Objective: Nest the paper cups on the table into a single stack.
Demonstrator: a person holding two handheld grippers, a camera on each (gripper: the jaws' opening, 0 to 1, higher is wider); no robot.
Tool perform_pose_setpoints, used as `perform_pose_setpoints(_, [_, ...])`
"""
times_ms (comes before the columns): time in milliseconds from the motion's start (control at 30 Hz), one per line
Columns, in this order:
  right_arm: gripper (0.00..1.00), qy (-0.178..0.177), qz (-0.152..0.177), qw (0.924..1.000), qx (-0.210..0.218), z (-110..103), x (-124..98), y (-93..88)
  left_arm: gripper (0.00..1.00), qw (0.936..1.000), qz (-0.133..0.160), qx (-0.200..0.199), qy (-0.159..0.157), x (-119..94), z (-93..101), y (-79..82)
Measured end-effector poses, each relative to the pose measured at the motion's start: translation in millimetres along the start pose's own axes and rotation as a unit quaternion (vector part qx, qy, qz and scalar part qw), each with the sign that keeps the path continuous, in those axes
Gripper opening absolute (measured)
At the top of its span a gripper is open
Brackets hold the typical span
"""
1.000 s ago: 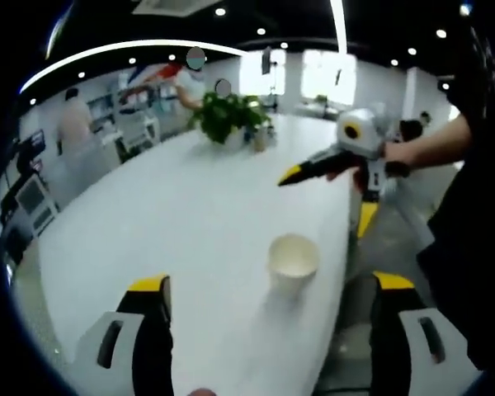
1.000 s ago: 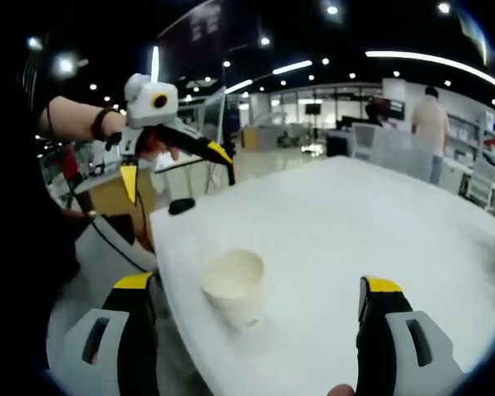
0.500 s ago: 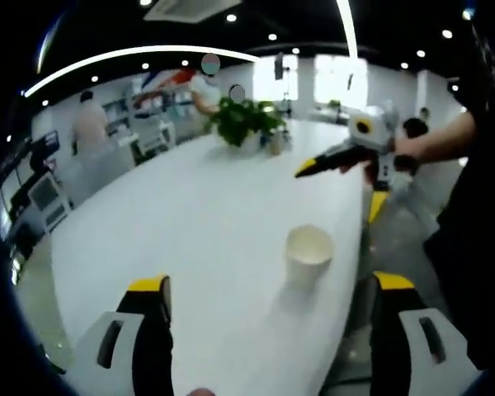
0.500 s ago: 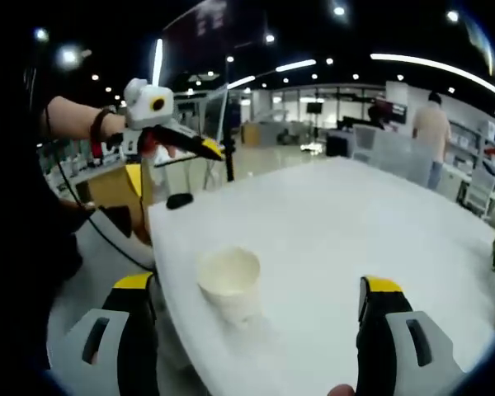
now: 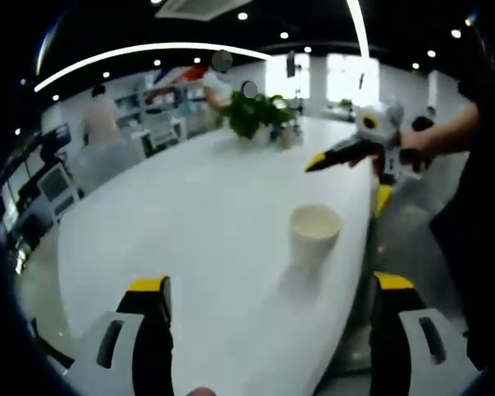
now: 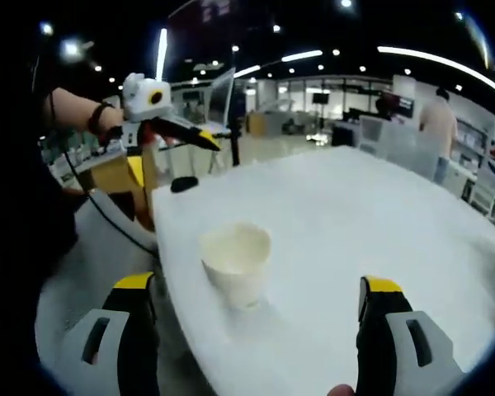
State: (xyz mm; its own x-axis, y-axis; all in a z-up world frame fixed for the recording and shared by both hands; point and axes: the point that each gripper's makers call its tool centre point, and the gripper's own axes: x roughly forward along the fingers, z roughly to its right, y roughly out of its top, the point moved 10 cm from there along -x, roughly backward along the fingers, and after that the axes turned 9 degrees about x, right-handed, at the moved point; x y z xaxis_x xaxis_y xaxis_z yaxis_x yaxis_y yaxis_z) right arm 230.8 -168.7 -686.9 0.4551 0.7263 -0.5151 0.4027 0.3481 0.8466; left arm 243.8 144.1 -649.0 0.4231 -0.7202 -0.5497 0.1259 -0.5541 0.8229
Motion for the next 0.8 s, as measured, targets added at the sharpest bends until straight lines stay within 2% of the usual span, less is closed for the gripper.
perform_pose_setpoints(167, [0.95,0.017,-0.028,0.9992,-0.021,4.2,12.0,-15.1,0.98,0.9999,-0.004,0.005,-0.013,16.4,10.7,-6.5])
perform_pose_setpoints(300, [0.91,0.028,-0.035,0.9987,-0.023,10.4,18.9,-24.7,0.95,0.9997,-0.002,0.008,-0.024,32.4,15.9,-8.5])
perform_pose_setpoints(400, [0.87,0.037,-0.036,0.9985,-0.018,14.3,24.1,-30.2,0.91,0.9994,0.024,0.001,-0.025,41.3,16.9,-5.3])
perform_pose_setpoints(567, [0.83,0.060,-0.031,0.9976,-0.014,19.4,36.4,-37.2,0.90,0.9989,0.033,0.003,-0.033,60.9,19.8,-1.2])
perform_pose_setpoints(667, [0.83,0.075,-0.026,0.9967,-0.014,19.5,44.0,-38.9,0.85,0.9987,0.030,0.017,-0.037,68.2,20.5,-3.2])
perform_pose_setpoints(733, [0.81,0.083,-0.025,0.9960,-0.018,18.0,48.4,-39.1,0.85,0.9982,0.044,0.003,-0.042,73.5,20.9,-3.5])
perform_pose_setpoints(800, [0.79,0.090,-0.024,0.9954,-0.018,16.9,53.0,-40.6,0.86,0.9981,0.044,0.002,-0.042,77.3,22.2,-3.0])
